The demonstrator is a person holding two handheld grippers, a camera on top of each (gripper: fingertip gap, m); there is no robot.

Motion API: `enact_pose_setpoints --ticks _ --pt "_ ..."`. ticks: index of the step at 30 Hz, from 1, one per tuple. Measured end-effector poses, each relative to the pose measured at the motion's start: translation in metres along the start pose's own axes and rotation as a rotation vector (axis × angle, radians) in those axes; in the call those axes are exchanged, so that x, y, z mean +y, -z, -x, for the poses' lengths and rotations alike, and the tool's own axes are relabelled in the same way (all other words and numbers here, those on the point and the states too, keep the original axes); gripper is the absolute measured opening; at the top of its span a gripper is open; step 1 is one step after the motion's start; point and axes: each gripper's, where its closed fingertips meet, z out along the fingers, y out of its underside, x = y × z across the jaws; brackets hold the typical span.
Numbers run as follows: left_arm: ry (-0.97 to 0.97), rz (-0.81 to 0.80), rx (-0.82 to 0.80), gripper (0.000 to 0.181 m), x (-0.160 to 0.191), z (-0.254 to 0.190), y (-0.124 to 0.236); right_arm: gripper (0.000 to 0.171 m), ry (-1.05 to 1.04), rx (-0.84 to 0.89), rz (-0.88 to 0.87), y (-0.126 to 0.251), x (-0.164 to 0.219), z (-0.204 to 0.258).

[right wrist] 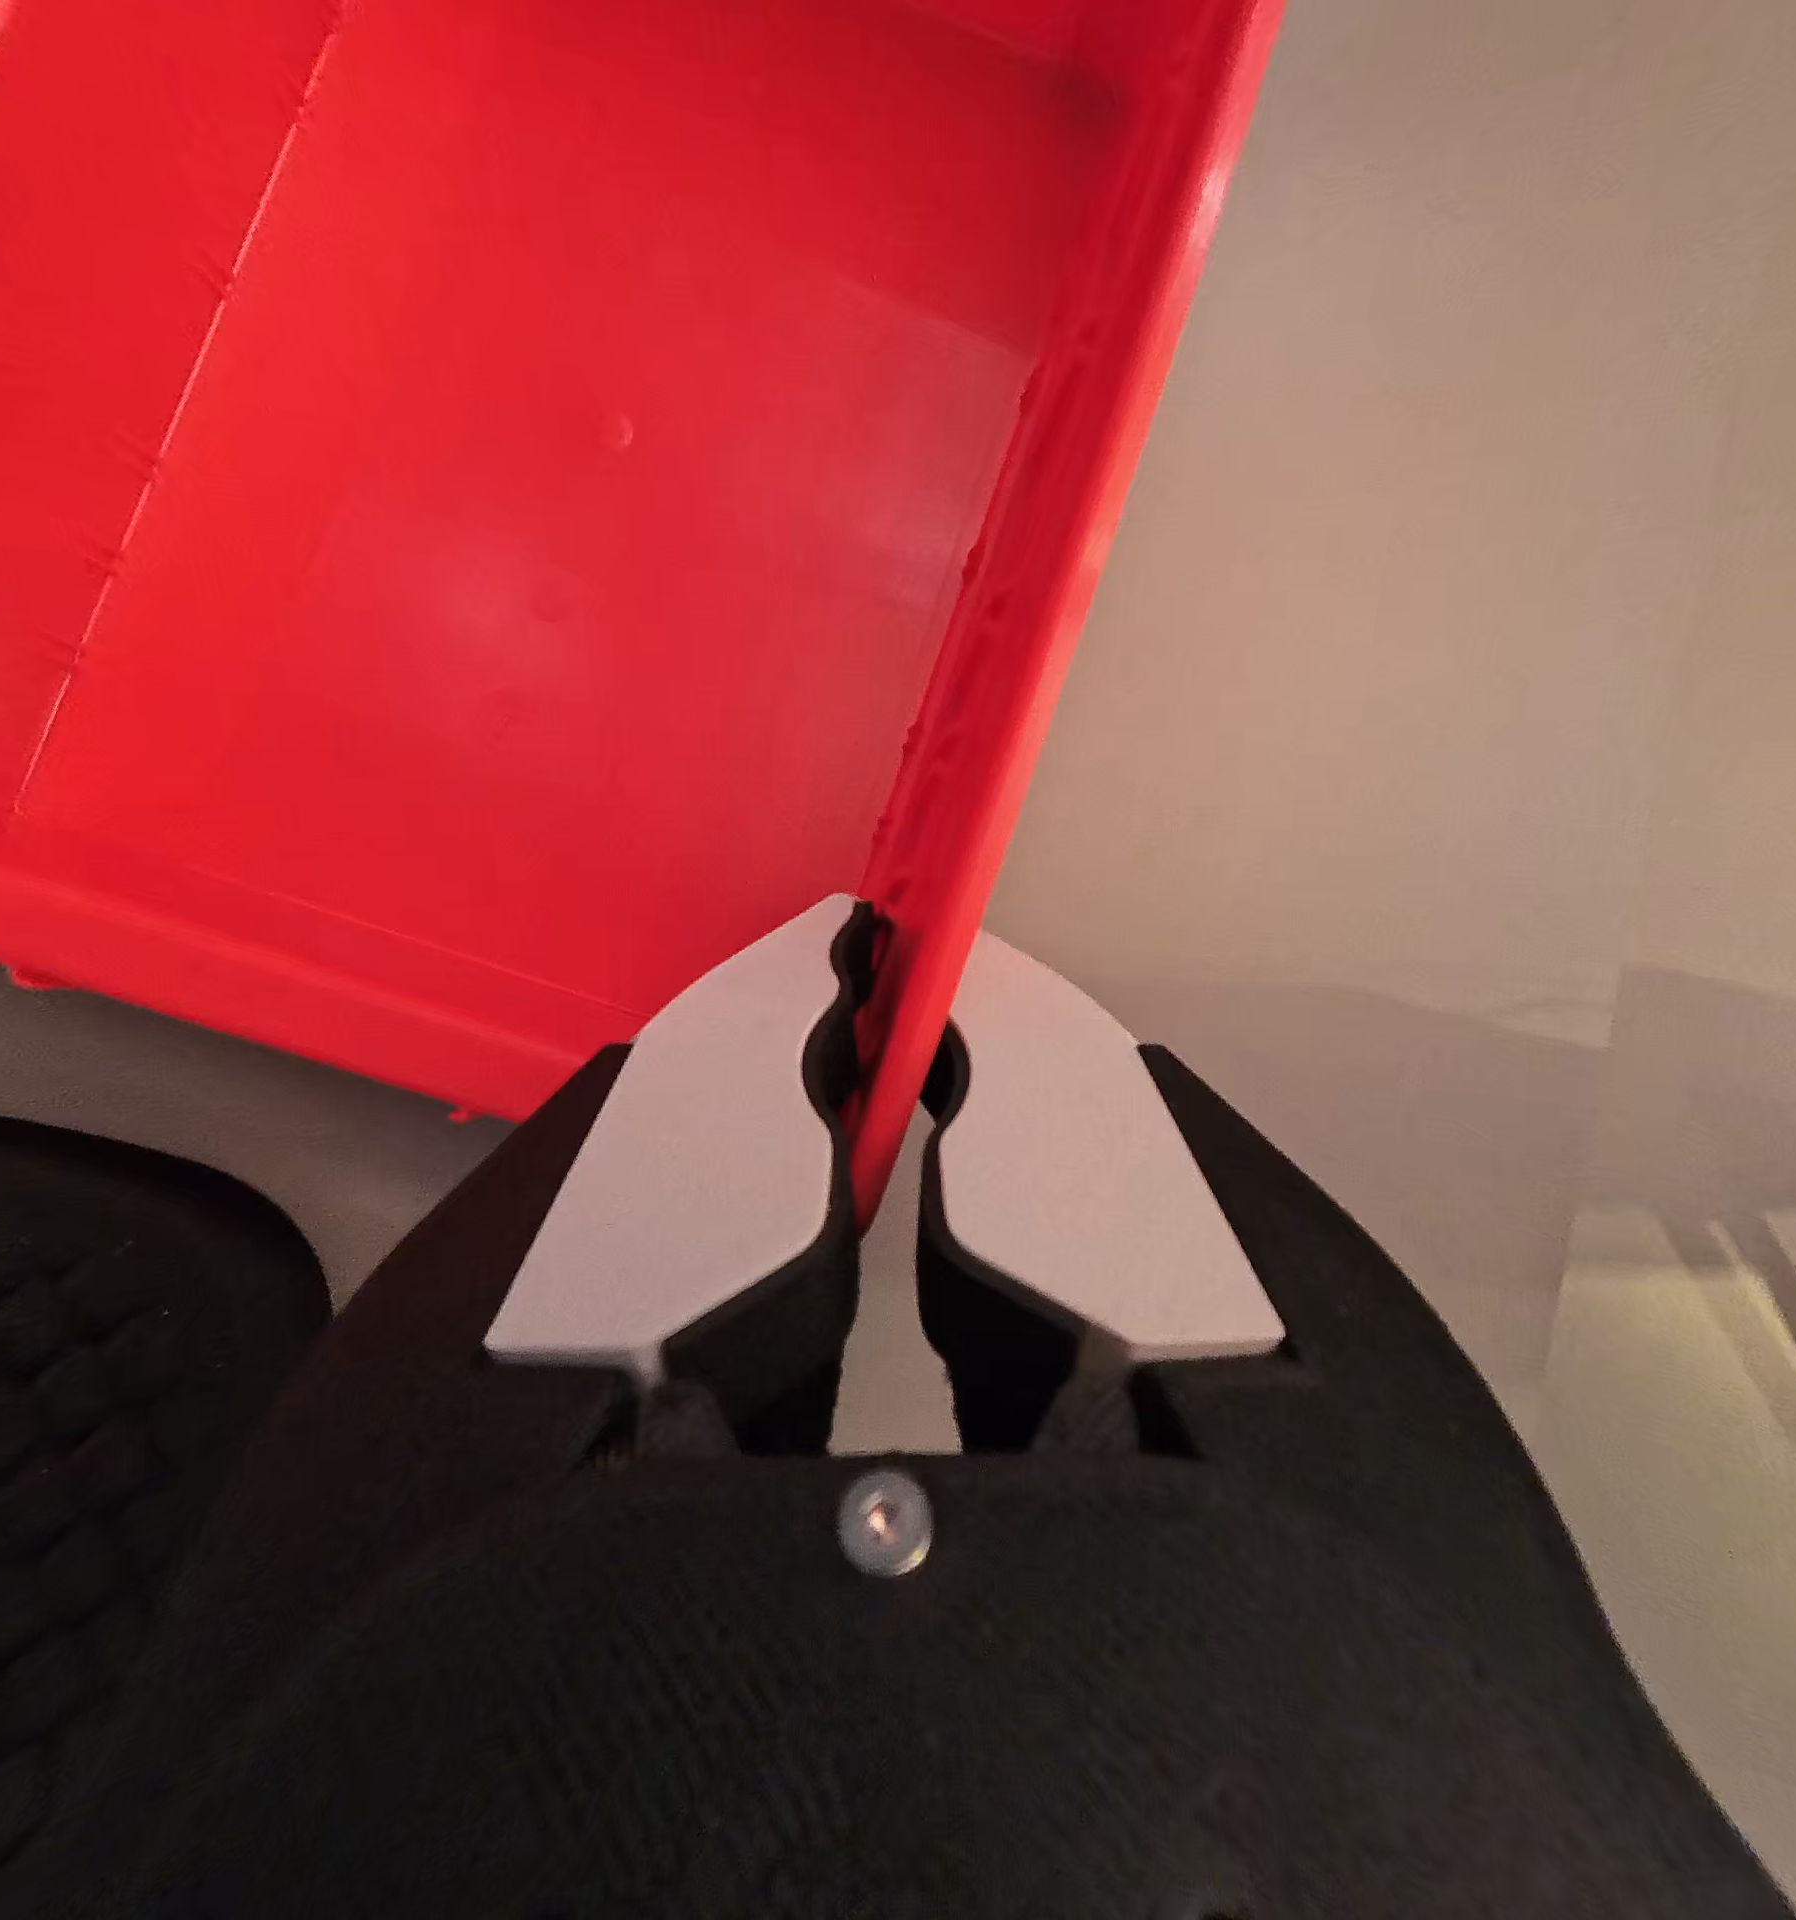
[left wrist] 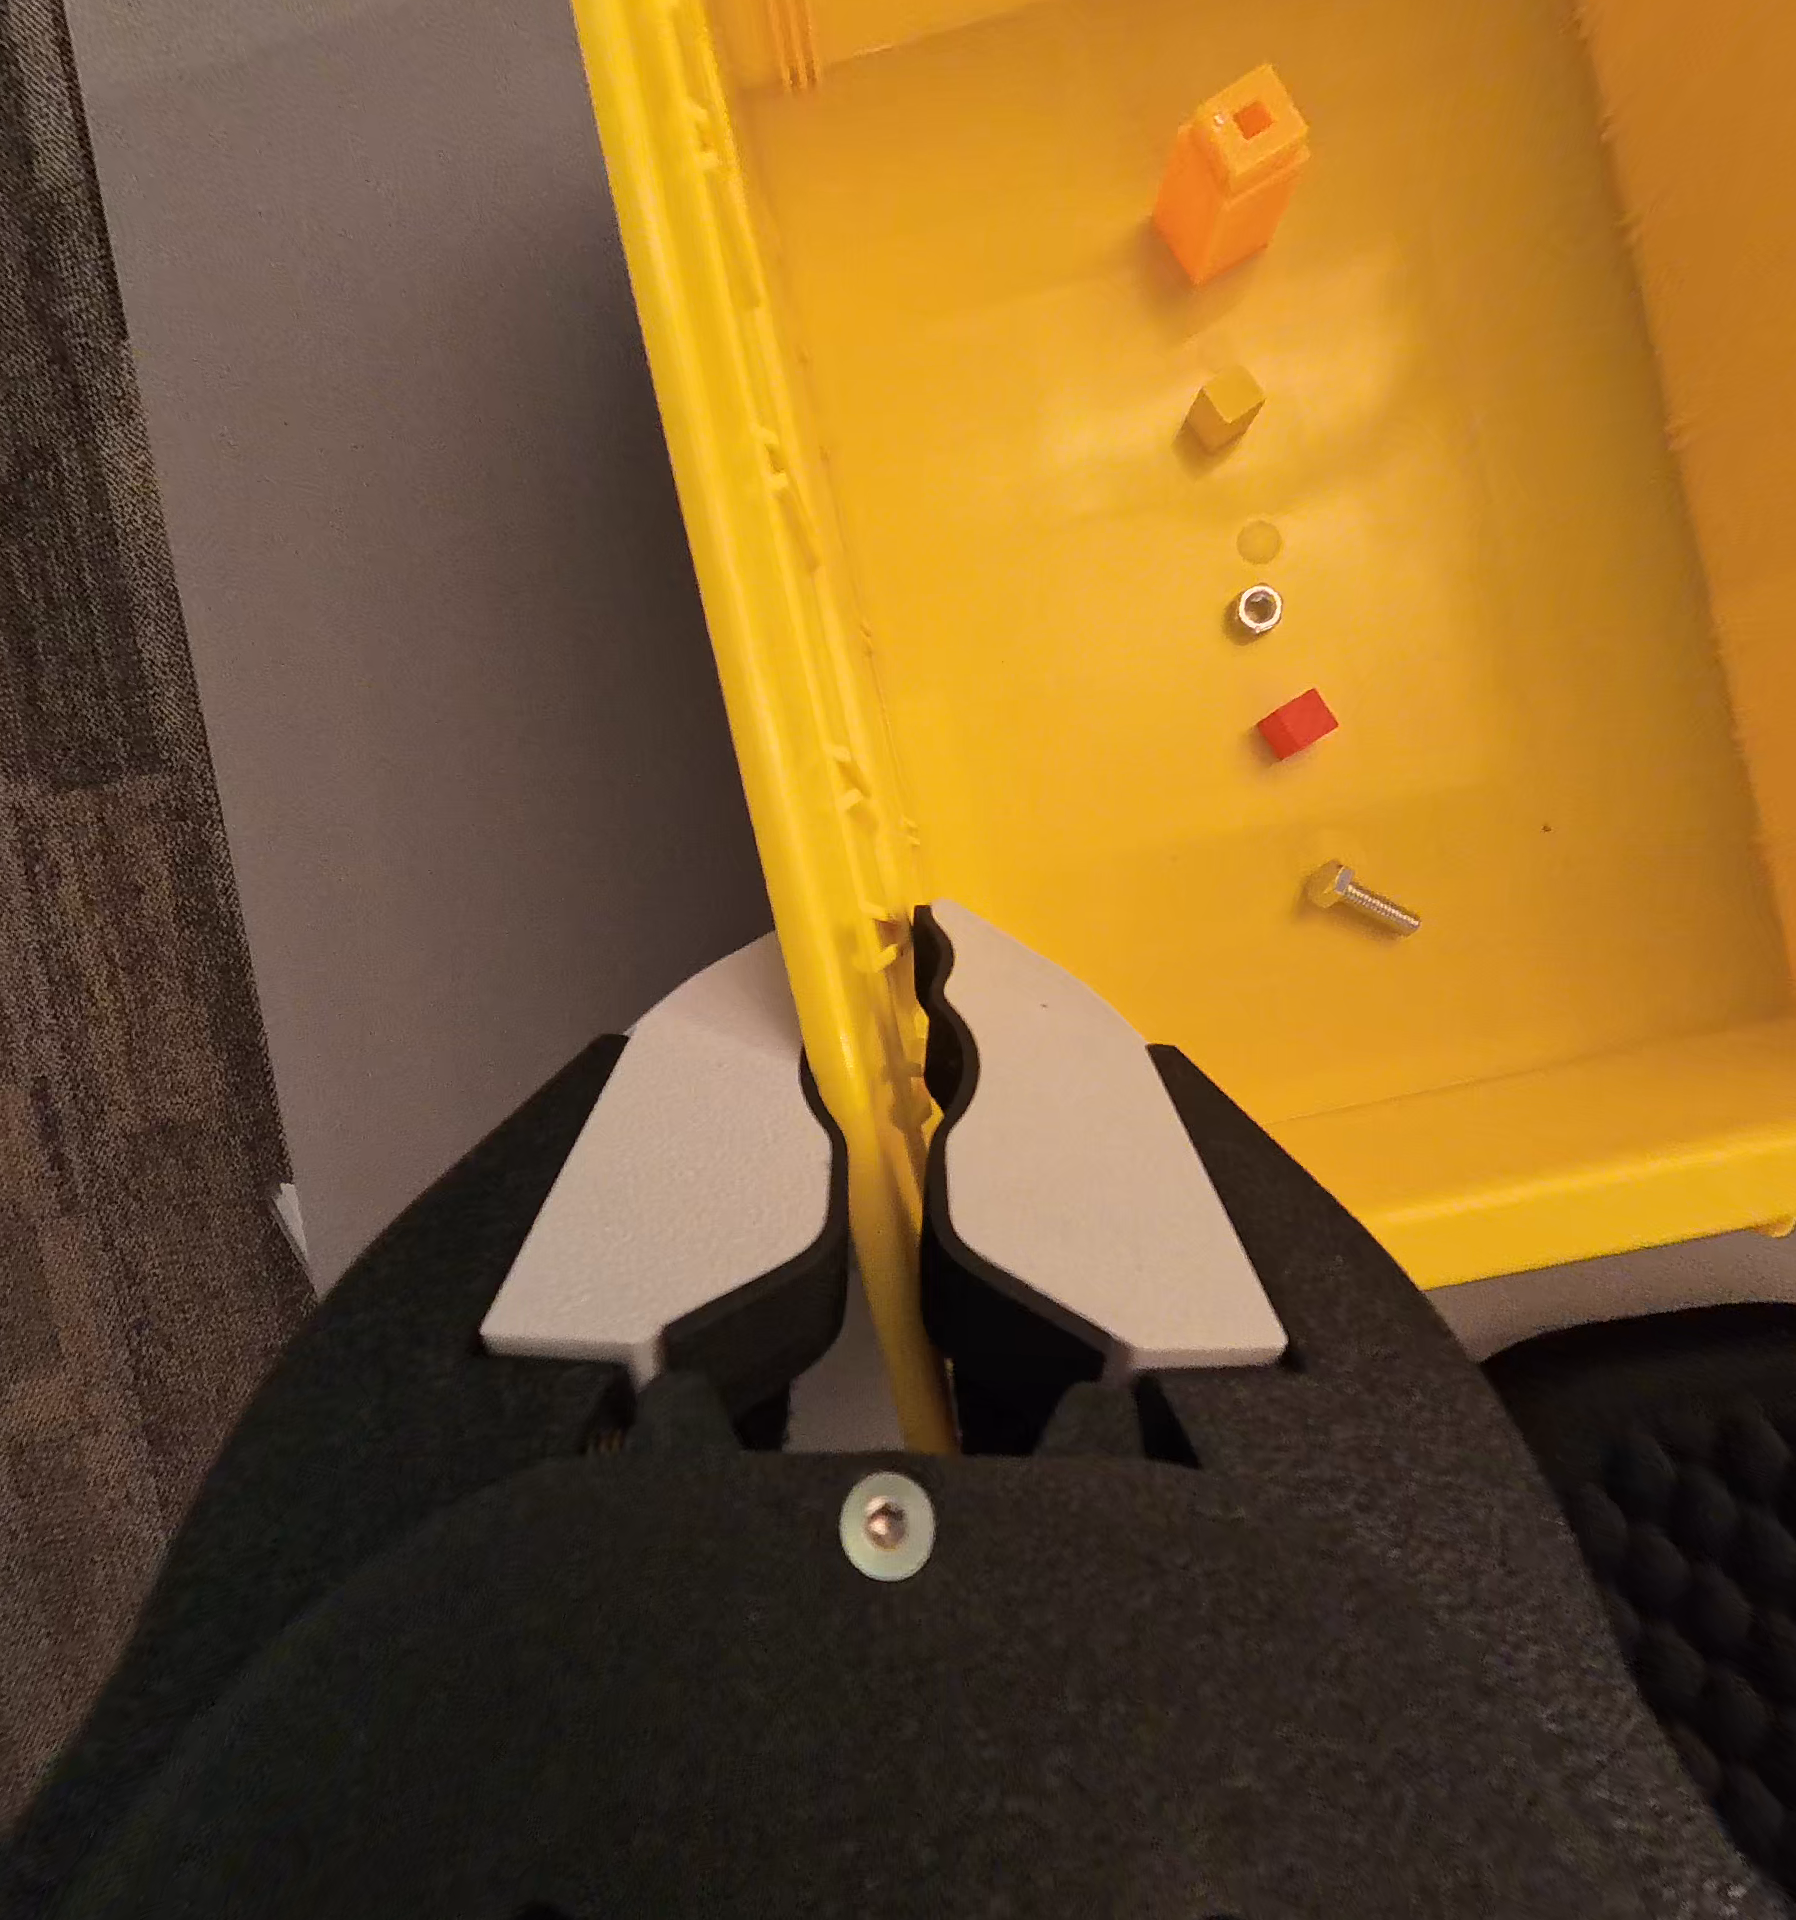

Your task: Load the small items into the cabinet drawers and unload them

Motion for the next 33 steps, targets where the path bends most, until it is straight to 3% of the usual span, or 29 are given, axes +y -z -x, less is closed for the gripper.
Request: enact_pose_setpoints --ticks 4,7,11,13,18,24,29,33 --pt "0.011 -0.008 -0.004 0.01 0.0 0.001 -0.001 0.009 -0.011 0.002 -0.022 0.0 -0.001 -0.001" --pt "-0.002 -0.047 -0.03 0.024 -0.002 0.006 0.006 0.023 0.015 0.1 -0.077 0.009 -0.008 -0.01" --pt "-0.009 -0.187 -0.014 0.045 -0.019 0.006 0.044 0.031 0.037 0.233 -0.218 0.047 -0.03 -0.021" --pt "-0.033 -0.282 -0.005 0.068 -0.032 0.003 0.07 0.031 0.026 0.269 -0.322 0.073 -0.047 -0.02" --pt "-0.057 -0.6 0.153 0.072 -0.066 -0.035 0.136 0.039 -0.025 0.032 -0.614 0.127 -0.105 0.033" --pt "-0.064 -0.864 0.359 0.079 -0.092 -0.087 0.187 0.063 0.146 -0.099 -0.906 0.17 -0.167 0.111" --pt "-0.177 -0.809 0.229 0.065 -0.113 -0.103 0.169 0.069 0.306 -0.274 -1.16 0.207 -0.214 0.195" --pt "-0.268 -0.599 0.117 0.052 -0.126 -0.113 0.11 0.067 0.423 -0.324 -1.276 0.242 -0.242 0.243"
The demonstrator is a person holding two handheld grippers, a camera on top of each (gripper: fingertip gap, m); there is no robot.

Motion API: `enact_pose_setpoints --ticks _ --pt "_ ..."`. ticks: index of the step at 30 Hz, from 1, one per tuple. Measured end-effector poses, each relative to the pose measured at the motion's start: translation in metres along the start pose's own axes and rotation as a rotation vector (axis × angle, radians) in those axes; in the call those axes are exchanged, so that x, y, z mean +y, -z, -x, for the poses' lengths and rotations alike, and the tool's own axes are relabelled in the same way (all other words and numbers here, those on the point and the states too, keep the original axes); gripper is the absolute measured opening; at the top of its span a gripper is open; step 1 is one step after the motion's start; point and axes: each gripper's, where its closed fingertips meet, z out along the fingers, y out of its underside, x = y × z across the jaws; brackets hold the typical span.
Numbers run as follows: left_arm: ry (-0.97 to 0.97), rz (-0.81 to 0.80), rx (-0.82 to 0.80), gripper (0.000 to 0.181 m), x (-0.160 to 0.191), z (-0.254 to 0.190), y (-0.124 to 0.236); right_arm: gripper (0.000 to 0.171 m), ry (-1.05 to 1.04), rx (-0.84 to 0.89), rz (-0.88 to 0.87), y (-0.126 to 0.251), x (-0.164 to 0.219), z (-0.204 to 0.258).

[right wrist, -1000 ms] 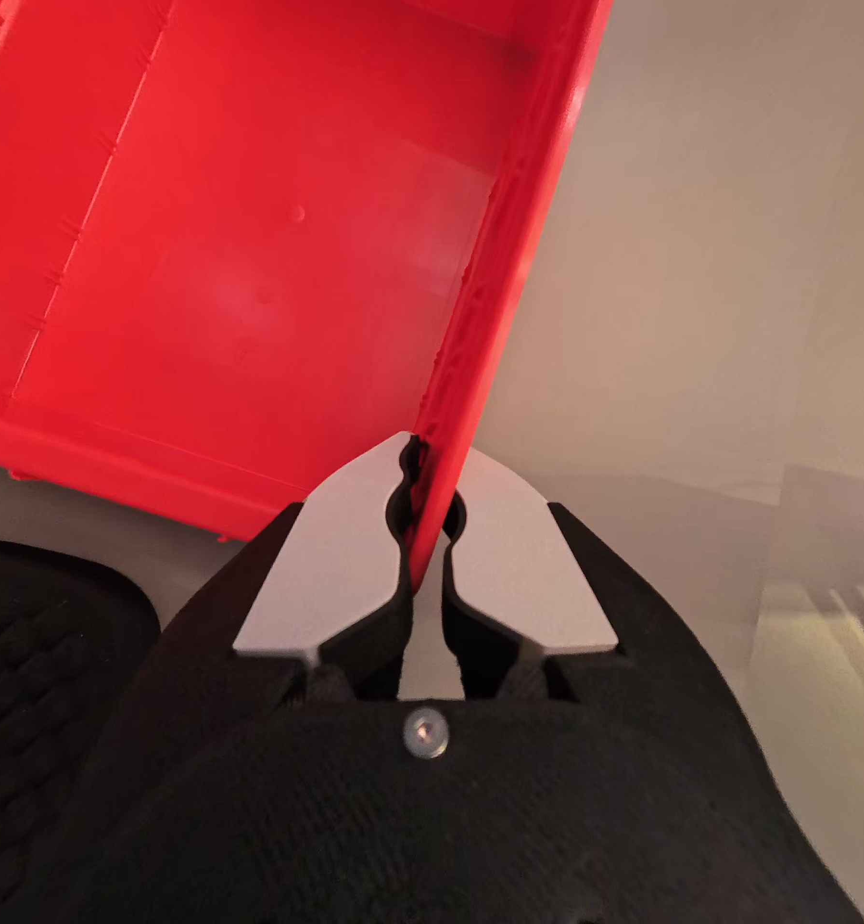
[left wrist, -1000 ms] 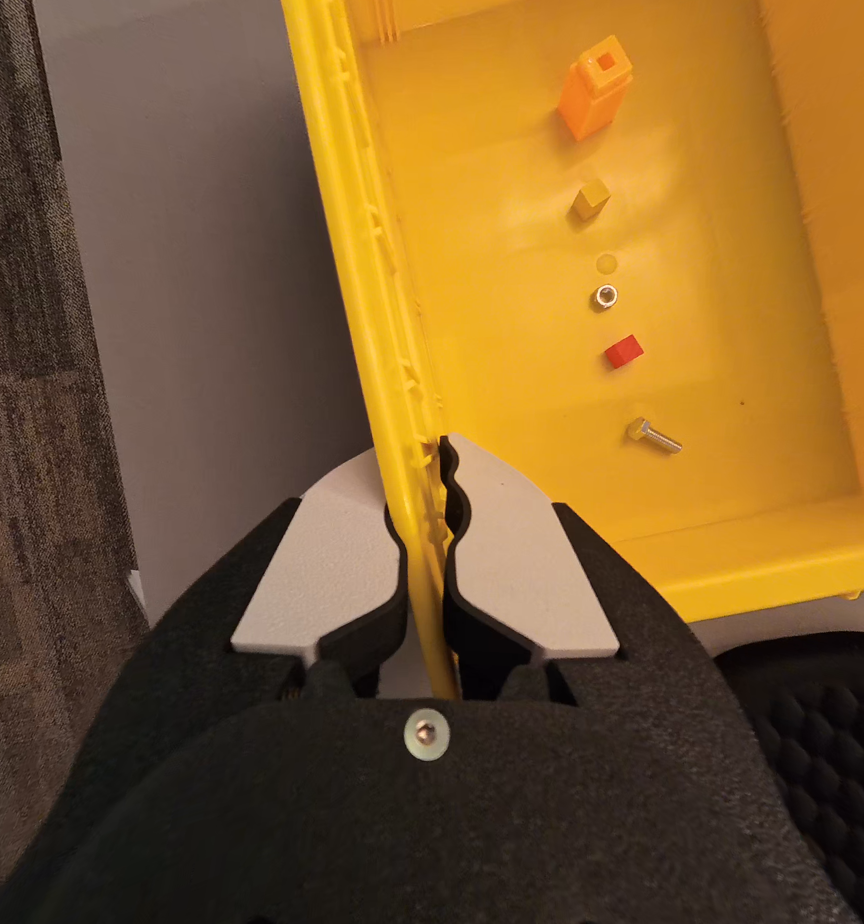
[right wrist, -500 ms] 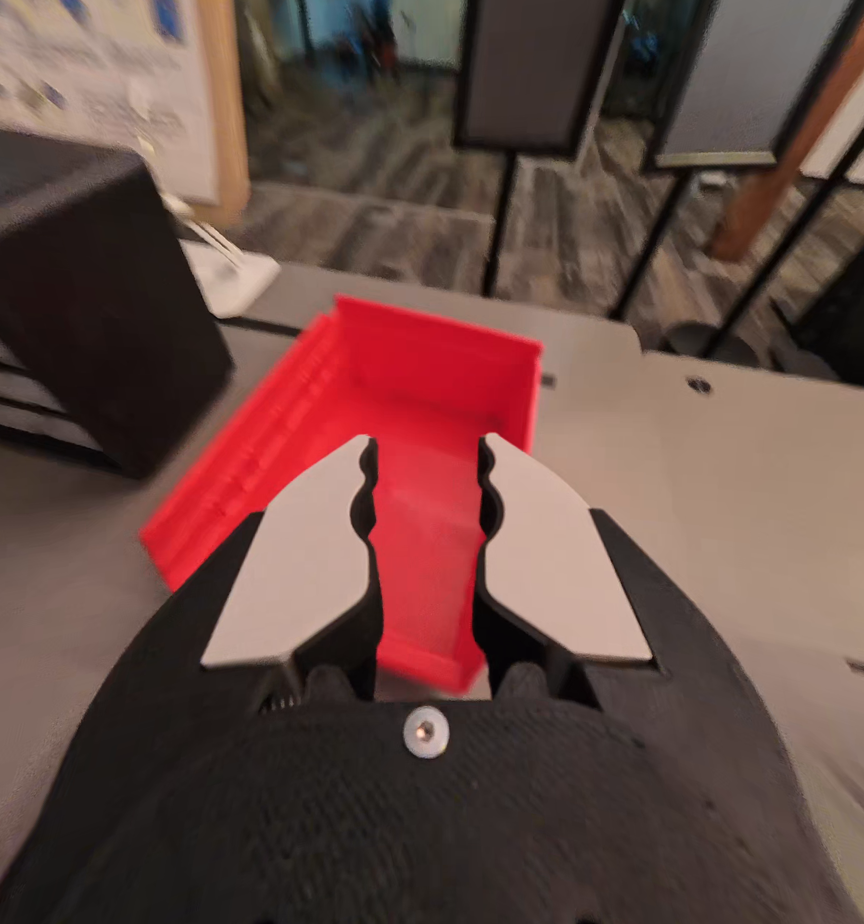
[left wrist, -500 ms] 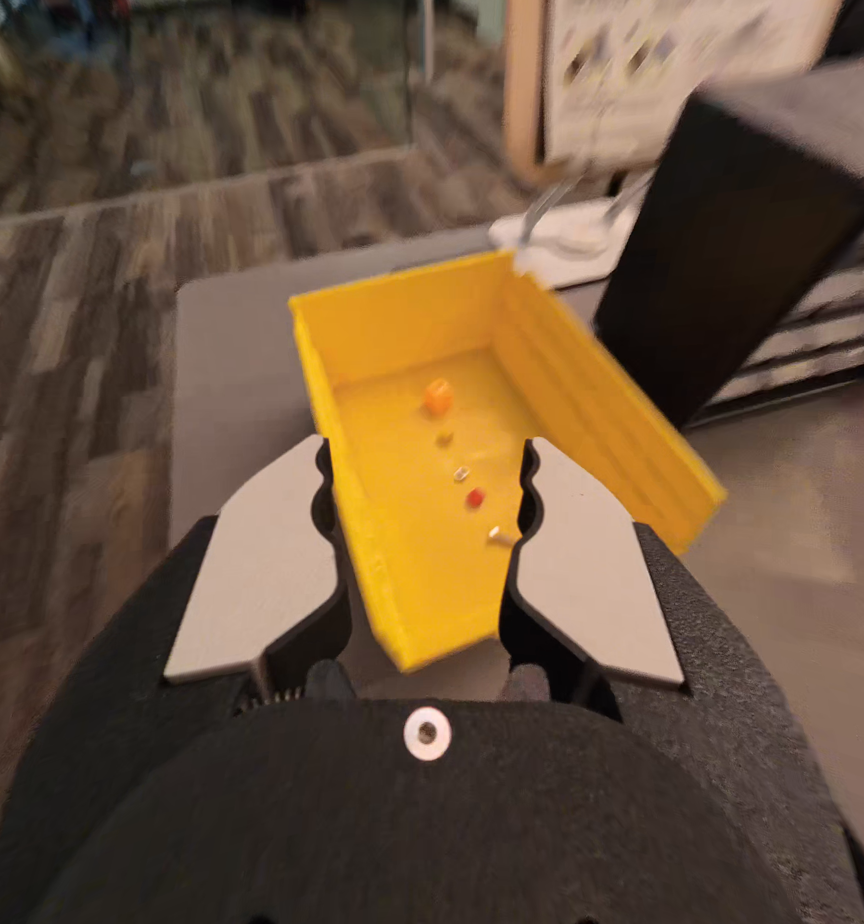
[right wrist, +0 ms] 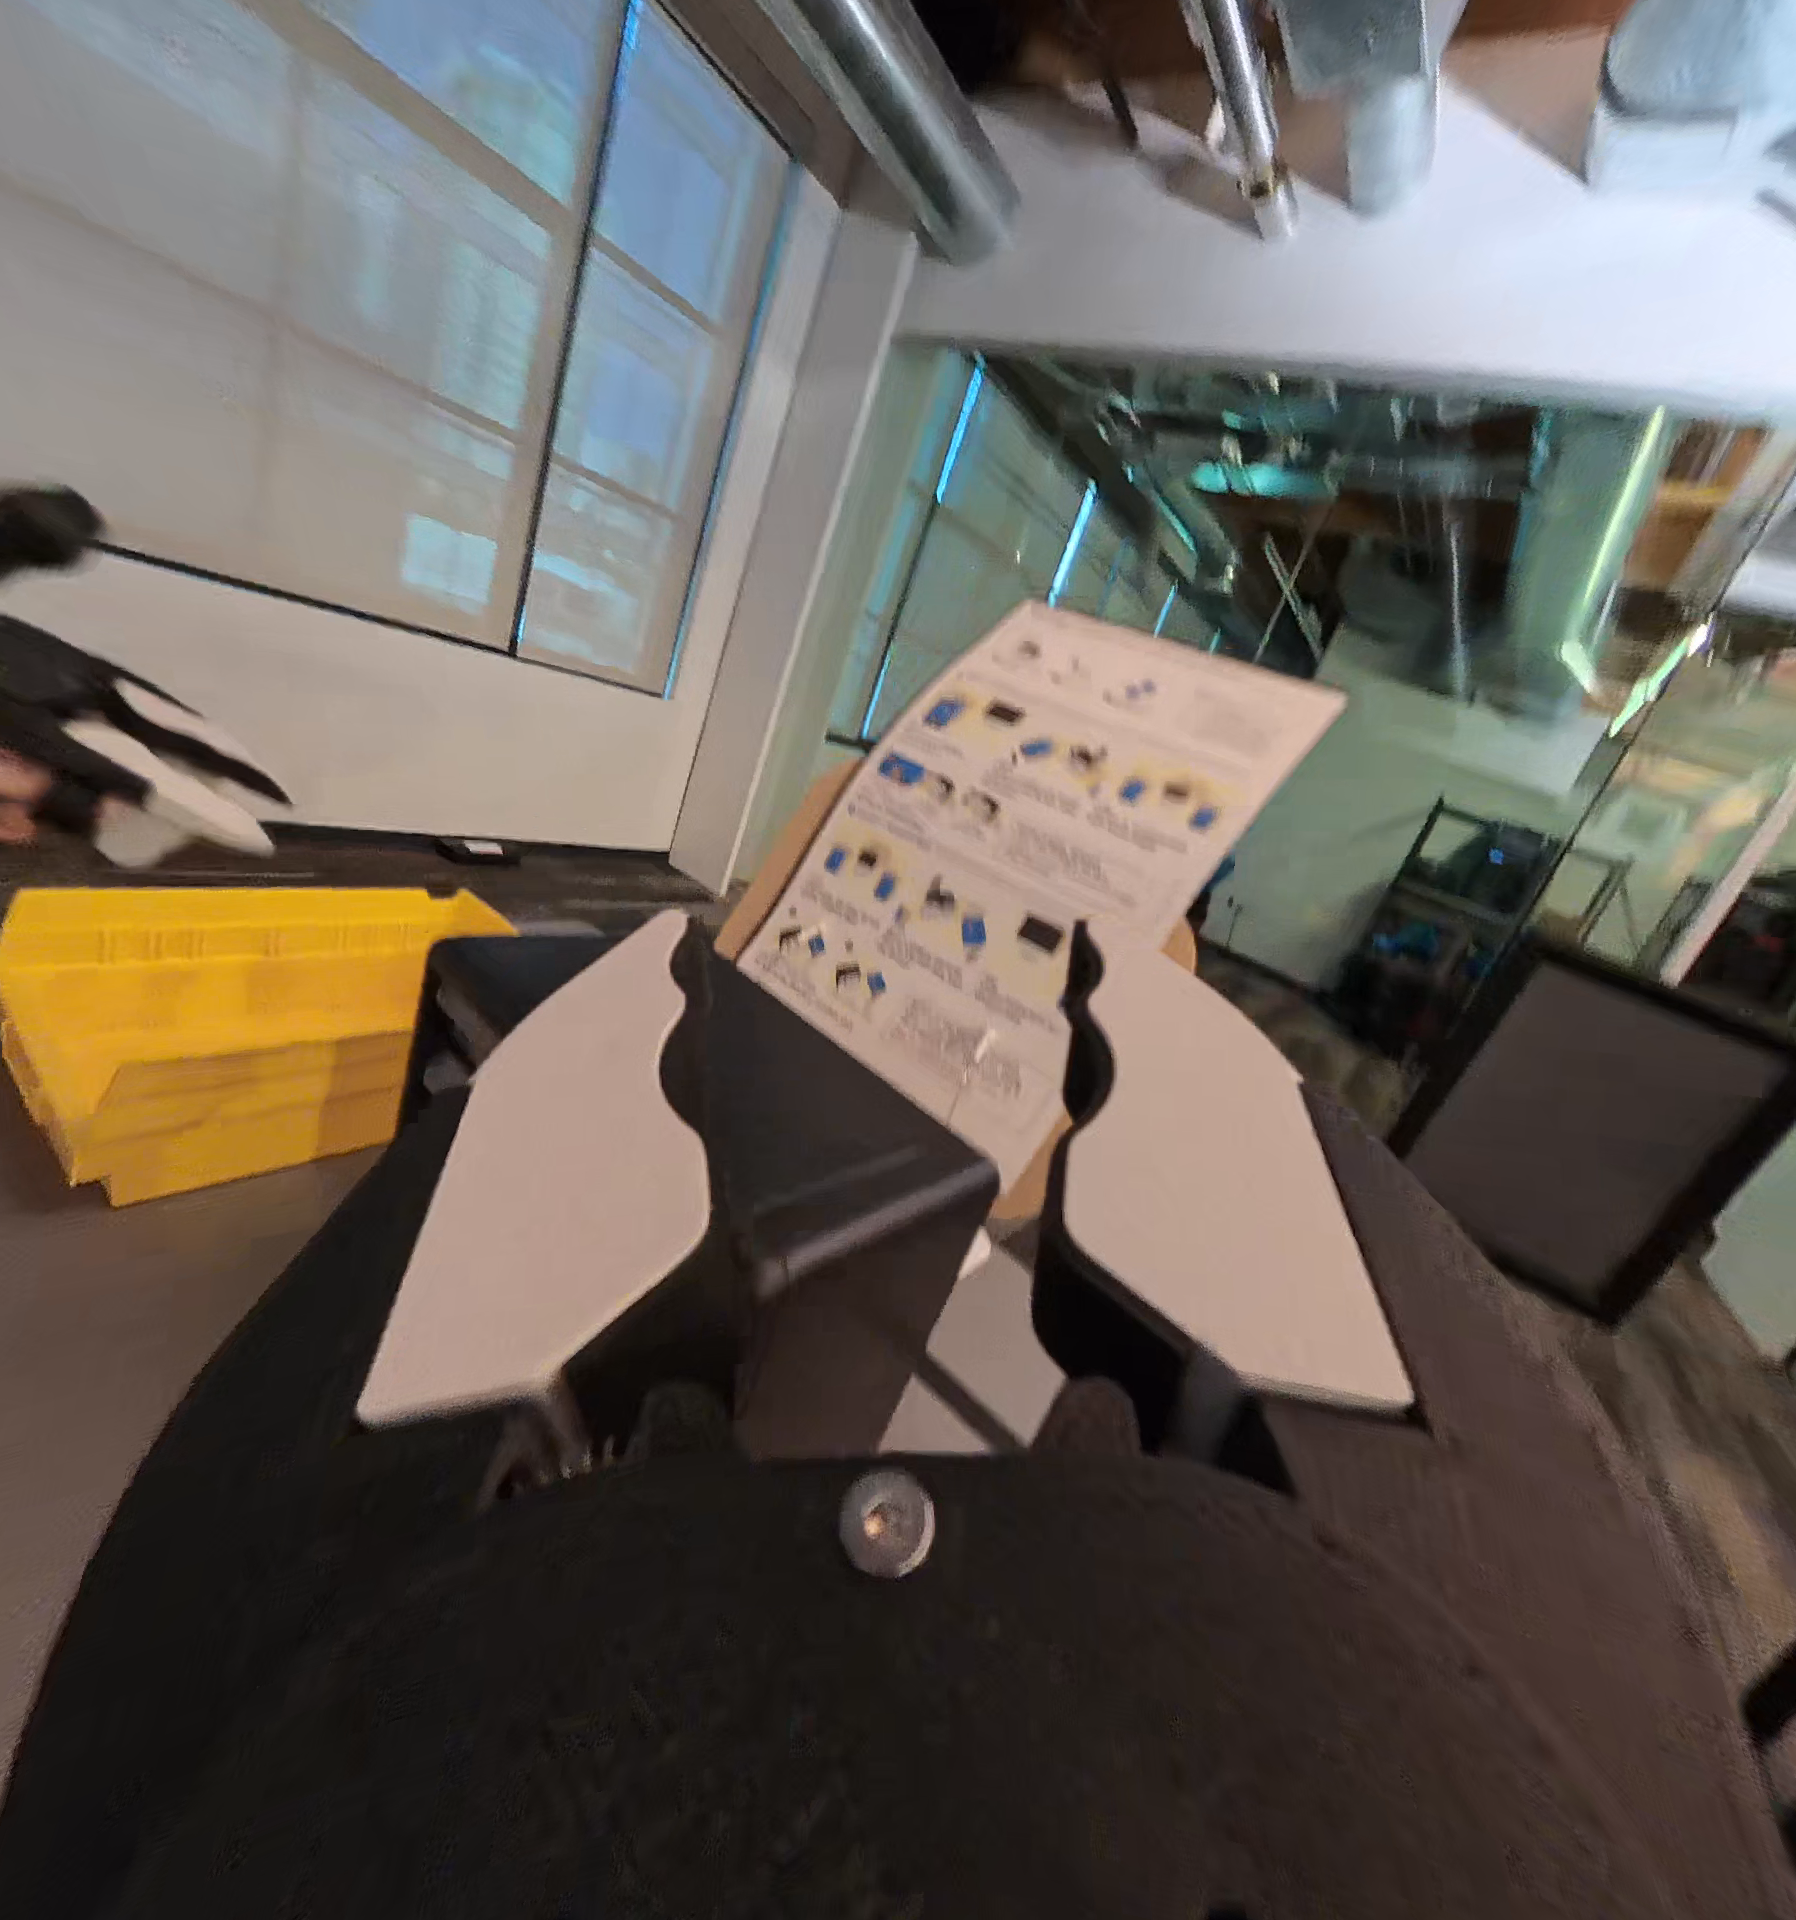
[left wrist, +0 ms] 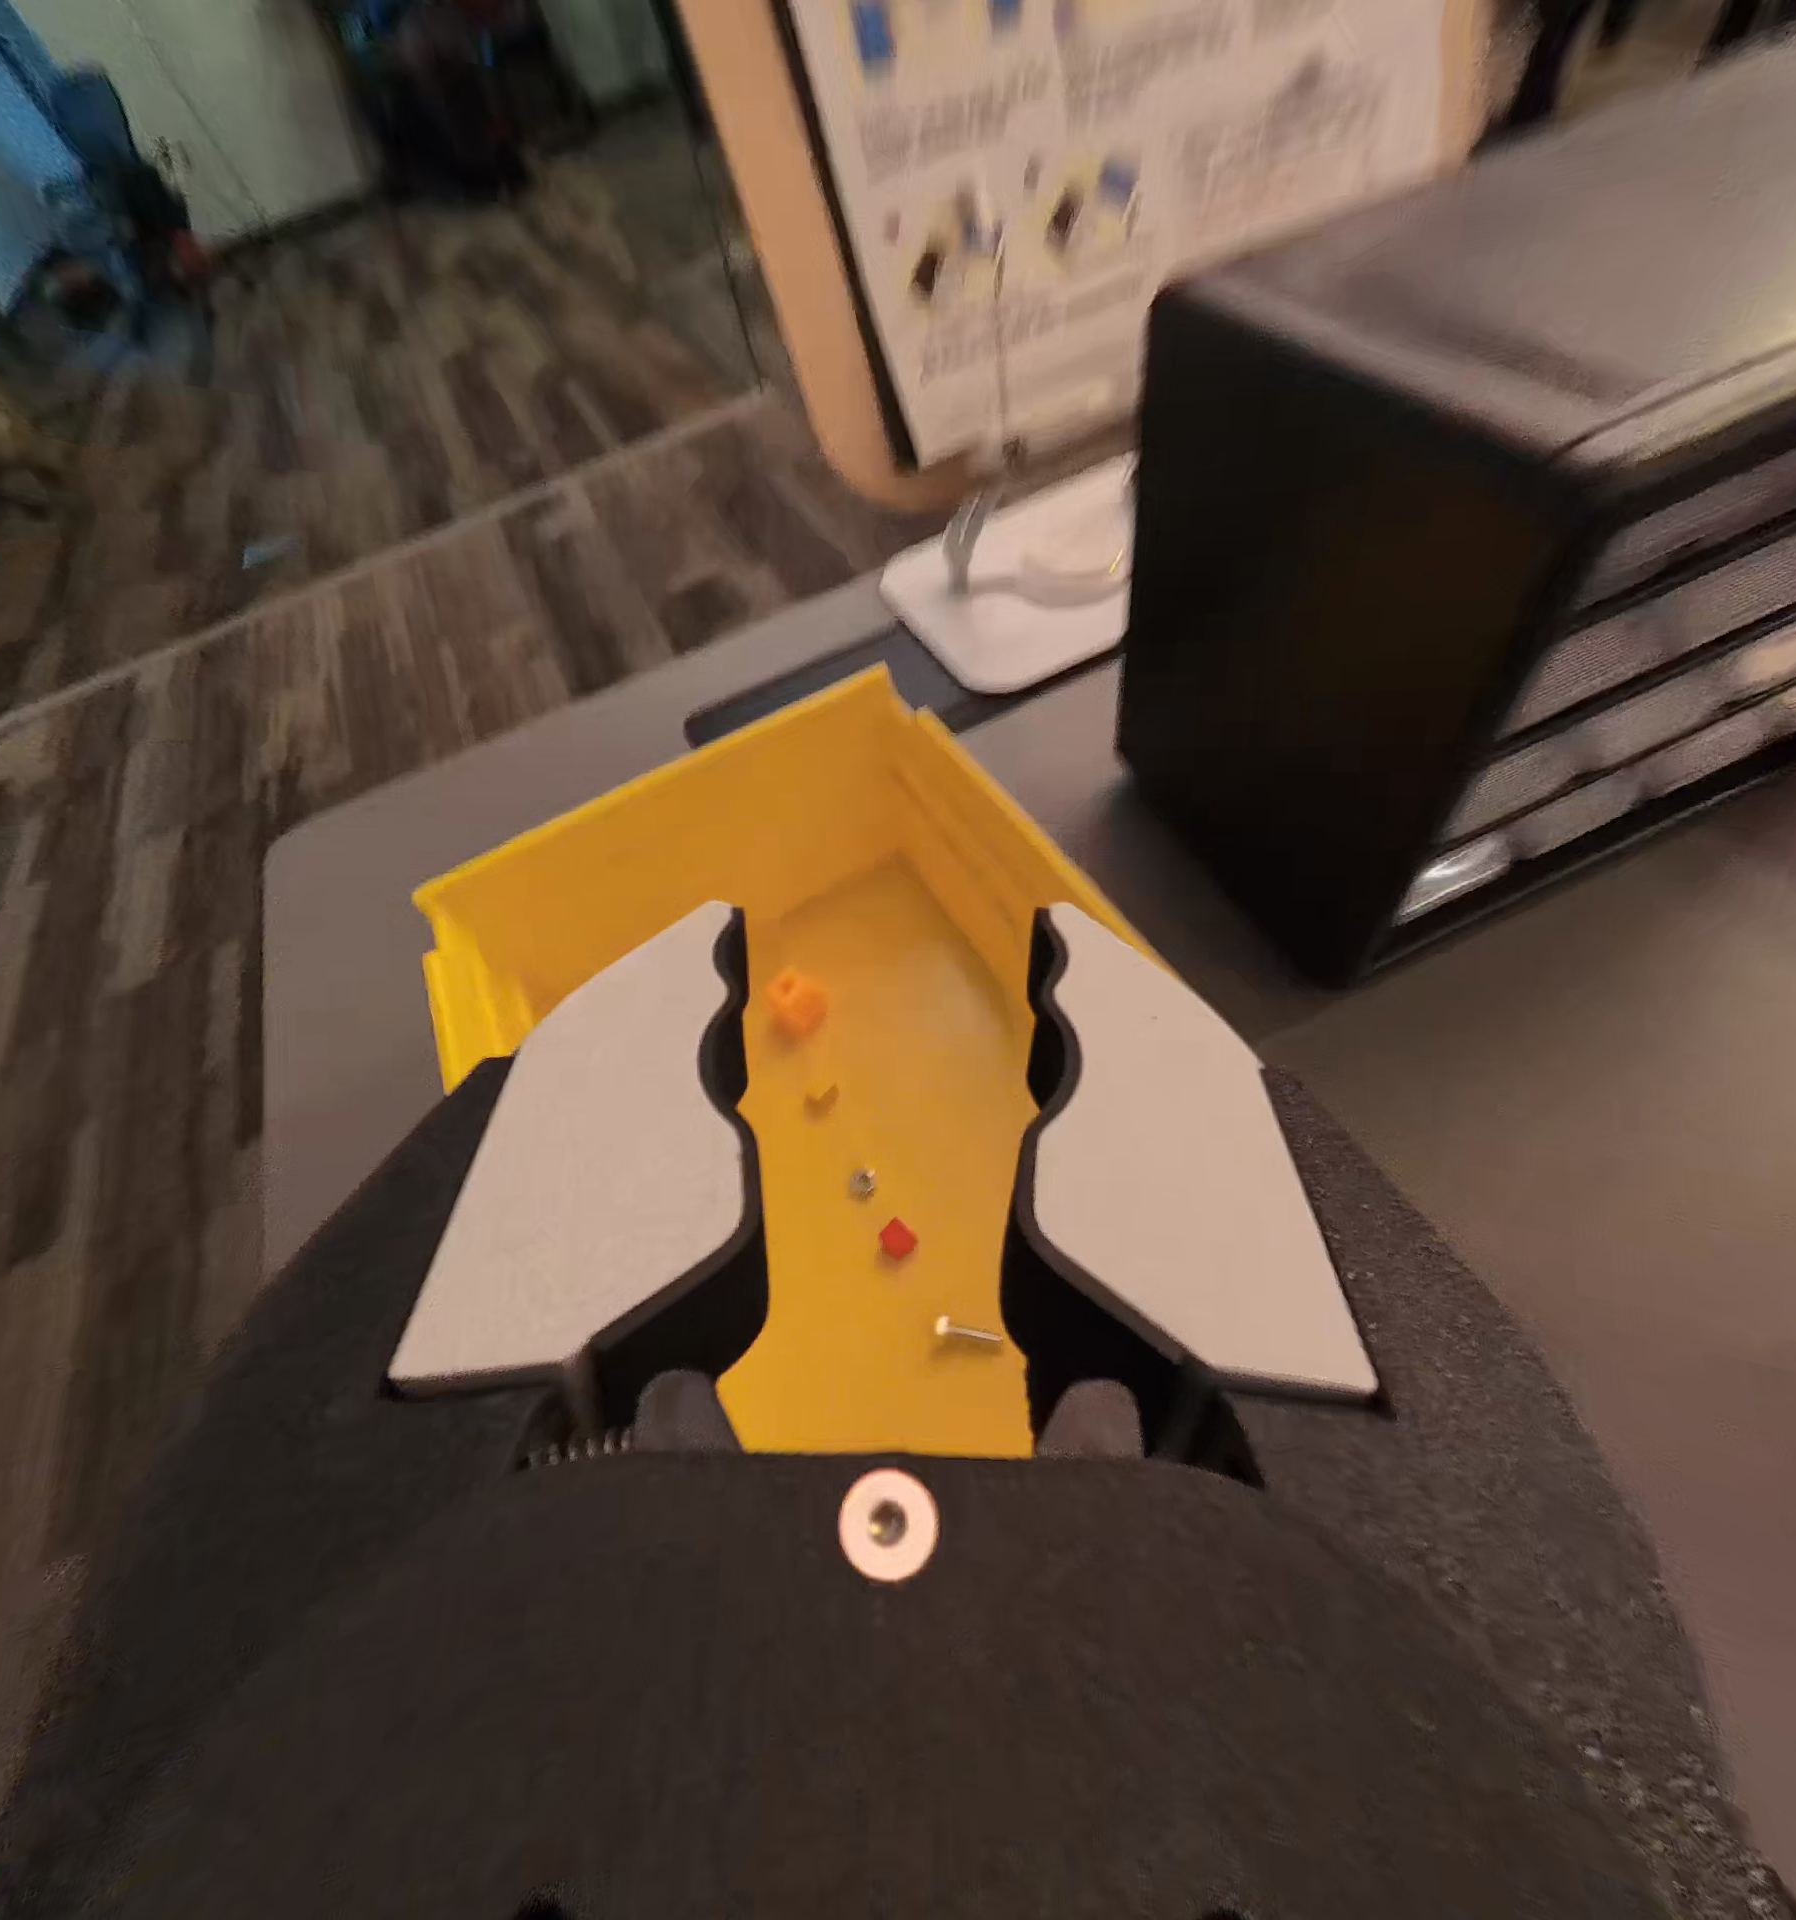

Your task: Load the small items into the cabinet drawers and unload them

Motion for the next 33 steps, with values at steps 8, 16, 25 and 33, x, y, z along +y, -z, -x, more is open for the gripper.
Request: enact_pose_setpoints --ticks 8,16,25,33 --pt "0.23 0.453 -0.036 0.043 0.075 0.023 -0.111 0.058 0.103 -0.026 -0.068 -0.017 -0.016 0.019" --pt "0.401 0.728 -0.202 0.049 0.12 0.044 -0.155 0.058 0.109 -0.046 -0.012 -0.015 -0.001 0.015" --pt "0.464 0.846 -0.236 0.035 0.143 0.047 -0.163 0.058 0.123 -0.012 -0.008 -0.007 -0.001 0.001" --pt "0.434 0.857 -0.195 0.021 0.143 0.049 -0.157 0.055 0.115 -0.019 0.027 -0.01 0.01 -0.003"
